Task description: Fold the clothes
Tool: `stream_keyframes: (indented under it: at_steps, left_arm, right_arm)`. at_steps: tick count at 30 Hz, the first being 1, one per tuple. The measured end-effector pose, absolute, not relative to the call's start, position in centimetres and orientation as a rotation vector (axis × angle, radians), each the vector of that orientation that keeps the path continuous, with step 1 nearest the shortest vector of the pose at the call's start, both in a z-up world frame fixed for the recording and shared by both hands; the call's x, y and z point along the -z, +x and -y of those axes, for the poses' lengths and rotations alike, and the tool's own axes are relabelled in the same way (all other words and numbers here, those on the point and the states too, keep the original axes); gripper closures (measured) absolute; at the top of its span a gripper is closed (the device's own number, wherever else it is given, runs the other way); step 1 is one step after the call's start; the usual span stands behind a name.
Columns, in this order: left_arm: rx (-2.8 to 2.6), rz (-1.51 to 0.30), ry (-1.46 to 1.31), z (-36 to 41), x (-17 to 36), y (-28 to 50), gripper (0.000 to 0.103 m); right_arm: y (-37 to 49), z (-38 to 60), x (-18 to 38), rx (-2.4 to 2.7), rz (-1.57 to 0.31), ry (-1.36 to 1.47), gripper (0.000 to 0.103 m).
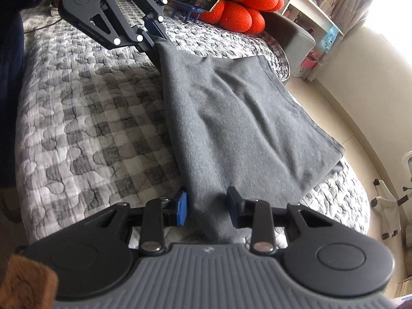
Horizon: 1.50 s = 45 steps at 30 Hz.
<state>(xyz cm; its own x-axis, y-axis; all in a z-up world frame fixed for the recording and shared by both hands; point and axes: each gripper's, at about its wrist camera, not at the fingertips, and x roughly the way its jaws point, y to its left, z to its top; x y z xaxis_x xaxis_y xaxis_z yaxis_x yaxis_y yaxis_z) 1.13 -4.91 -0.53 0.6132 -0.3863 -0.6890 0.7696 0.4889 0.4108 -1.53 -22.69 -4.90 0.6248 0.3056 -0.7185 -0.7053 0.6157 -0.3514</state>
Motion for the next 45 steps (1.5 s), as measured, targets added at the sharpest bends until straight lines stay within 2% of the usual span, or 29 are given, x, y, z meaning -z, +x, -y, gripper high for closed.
stream_keyframes:
  at_steps: [1, 9, 15, 19, 24, 30, 45]
  left_arm:
    - [0.748, -0.568, 0.774, 4.9, 0.6, 1.1, 0.087]
    - [0.752, -0.625, 0.841, 4.8, 2.3, 0.7, 0.08]
    - [0.751, -0.619, 0.863, 4.5, 2.4, 0.4, 0.08]
    - [0.754, -0.606, 0.875, 4.5, 2.4, 0.1, 0.084]
    - [0.689, -0.532, 0.829, 4.5, 0.9, 0.4, 0.089]
    - [0.63, -0.449, 0.728, 4.3, -1.3, 0.9, 0.089]
    - [0.498, -0.455, 0.553, 4.8, -2.9, 4.0, 0.089]
  right_arm:
    - [-1.6, 22.8, 5.0, -0.629, -0.659, -0.683, 0.073]
    - [-2.0, 23.6, 5.8, -0.598, -0.648, -0.743, 0.072]
    - [-2.1, 23.8, 5.7, -0.598, -0.648, -0.756, 0.076]
    - [-2.0, 23.9, 5.5, -0.599, -0.643, -0.751, 0.086]
    - [-1.9, 23.9, 5.0, -0.573, -0.609, -0.74, 0.09]
    - [-1.1, 25.2, 2.2, -0.498, -0.505, -0.629, 0.092]
    - [0.9, 25.3, 0.4, -0.385, -0.412, -0.578, 0.093]
